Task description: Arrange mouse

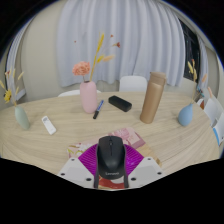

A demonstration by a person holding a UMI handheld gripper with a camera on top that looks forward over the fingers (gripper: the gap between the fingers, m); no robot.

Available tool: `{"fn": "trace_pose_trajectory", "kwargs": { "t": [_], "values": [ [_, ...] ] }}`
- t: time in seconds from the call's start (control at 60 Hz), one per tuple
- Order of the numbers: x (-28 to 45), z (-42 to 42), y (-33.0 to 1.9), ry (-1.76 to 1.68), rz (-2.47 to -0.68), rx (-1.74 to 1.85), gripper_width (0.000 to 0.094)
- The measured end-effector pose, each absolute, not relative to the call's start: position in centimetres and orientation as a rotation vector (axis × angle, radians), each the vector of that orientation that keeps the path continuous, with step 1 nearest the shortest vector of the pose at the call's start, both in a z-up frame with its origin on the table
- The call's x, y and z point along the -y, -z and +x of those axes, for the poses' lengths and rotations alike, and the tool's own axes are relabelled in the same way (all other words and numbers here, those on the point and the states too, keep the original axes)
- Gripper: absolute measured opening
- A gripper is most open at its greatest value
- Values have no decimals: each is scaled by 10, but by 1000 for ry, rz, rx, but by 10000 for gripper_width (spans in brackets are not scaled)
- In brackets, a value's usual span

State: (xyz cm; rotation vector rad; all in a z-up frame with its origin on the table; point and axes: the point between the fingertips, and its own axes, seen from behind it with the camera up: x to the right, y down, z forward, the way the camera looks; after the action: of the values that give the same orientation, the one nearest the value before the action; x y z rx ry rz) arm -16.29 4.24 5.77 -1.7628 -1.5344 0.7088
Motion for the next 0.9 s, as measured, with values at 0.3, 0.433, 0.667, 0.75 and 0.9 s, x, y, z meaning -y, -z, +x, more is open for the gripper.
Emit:
{"fn": "trace_pose_trajectory", "kwargs": {
  "t": [0.3,0.433,0.667,0.75,0.9],
  "values": [
    [-47,-158,11,-698,-1772,1631,451],
    [-55,-152,4,-646,-1792,1620,847],
    [-25,-90,-85,-725,-1799,1584,859],
    [-3,-52,-110,-732,-1793,1602,859],
    [37,18,-137,-715,-1770,1635,858]
  ]
}}
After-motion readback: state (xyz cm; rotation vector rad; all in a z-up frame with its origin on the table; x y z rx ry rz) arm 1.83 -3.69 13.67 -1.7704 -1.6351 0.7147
